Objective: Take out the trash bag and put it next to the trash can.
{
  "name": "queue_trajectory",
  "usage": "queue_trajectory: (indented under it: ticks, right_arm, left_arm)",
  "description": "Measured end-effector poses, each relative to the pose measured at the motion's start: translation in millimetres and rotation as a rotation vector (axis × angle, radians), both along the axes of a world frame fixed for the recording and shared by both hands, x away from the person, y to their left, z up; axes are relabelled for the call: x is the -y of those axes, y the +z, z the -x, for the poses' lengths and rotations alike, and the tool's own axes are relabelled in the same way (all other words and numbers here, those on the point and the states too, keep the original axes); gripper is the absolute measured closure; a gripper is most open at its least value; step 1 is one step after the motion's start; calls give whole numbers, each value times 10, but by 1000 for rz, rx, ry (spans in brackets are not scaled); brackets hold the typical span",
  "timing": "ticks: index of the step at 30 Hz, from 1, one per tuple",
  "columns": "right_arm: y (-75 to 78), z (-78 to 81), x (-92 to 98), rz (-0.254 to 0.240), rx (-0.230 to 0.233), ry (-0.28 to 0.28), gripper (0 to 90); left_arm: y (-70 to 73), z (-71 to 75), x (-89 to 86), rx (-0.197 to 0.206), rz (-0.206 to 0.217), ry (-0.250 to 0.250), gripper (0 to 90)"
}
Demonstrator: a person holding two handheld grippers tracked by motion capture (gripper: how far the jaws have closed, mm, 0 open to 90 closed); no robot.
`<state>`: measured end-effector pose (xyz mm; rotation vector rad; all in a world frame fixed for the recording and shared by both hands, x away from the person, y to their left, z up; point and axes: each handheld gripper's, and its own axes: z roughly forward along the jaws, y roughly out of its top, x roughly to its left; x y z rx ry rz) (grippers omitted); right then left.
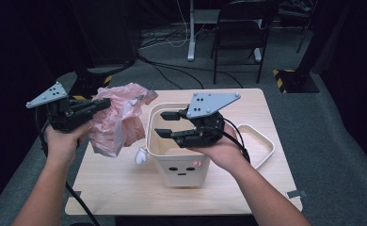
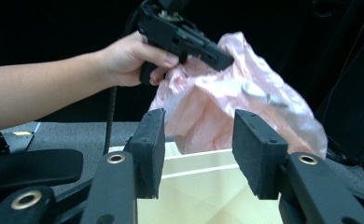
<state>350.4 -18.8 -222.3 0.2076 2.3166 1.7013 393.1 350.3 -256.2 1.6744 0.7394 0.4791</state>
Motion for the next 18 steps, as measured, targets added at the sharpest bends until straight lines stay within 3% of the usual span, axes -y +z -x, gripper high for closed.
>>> queue_trajectory:
  ticks: [8,18]
  right_arm:
    - [-5,2,18,4,1,-5,534]
    - [-2,32,96,-7,11,-13,534]
  left_arm:
    - [-261,-130,30,-48,-14,13,878]
    - [-524,-280,106,-69,-51,34,880]
